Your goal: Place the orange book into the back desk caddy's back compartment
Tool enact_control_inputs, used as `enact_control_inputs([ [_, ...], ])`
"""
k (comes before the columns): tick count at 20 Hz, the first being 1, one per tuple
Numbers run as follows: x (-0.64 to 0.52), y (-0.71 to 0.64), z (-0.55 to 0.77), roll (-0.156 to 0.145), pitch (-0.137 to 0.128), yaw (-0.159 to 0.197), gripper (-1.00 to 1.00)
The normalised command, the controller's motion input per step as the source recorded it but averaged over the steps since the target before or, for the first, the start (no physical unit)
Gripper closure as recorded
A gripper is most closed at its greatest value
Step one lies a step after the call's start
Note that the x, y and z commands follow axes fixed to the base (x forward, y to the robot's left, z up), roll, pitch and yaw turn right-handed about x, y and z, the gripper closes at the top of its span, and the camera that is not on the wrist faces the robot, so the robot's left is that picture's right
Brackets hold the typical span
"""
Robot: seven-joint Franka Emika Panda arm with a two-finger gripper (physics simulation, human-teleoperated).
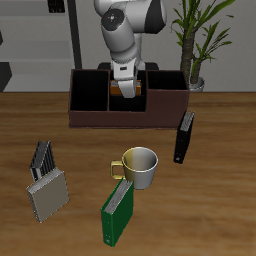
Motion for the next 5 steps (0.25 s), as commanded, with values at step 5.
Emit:
enact_control_inputs([
  [5,0.00,0.06,0.15,0.015,-0.022,-0.058,-1.00],
])
